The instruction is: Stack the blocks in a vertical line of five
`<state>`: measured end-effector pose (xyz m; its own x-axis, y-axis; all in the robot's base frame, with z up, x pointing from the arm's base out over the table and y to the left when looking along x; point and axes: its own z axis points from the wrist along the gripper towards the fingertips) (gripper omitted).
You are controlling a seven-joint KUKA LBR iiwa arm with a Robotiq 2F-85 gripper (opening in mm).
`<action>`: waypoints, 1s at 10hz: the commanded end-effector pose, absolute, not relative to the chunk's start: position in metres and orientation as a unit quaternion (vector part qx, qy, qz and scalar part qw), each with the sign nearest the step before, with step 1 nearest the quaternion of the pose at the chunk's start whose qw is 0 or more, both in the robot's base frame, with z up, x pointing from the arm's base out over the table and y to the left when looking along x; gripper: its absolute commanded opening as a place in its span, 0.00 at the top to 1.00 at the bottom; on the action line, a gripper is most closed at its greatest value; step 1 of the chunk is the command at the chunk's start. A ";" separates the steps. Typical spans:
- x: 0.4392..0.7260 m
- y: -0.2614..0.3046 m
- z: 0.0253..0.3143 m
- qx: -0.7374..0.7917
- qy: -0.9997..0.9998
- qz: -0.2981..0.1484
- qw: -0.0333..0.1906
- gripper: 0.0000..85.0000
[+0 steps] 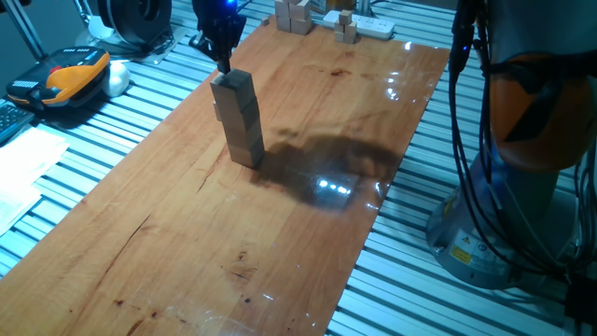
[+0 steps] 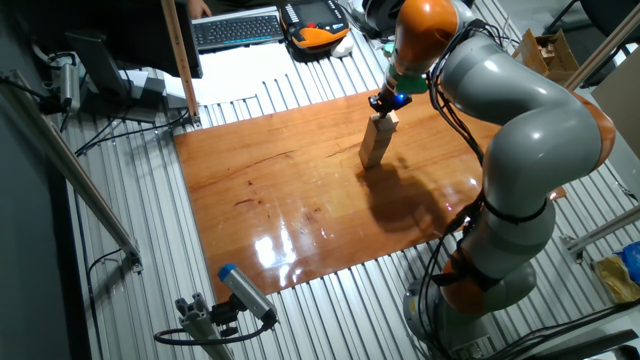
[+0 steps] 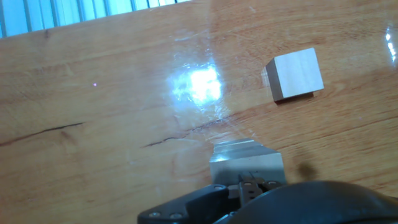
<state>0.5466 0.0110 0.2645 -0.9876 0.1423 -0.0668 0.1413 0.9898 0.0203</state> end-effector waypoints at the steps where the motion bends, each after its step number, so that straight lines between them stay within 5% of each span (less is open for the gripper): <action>1: 0.546 0.011 0.264 0.070 0.997 0.008 0.033 1.00; 10: 0.546 0.011 0.264 0.123 0.992 0.007 0.031 1.00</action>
<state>0.5465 0.0111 0.2646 -0.9675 0.2458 -0.0585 0.2445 0.9692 0.0284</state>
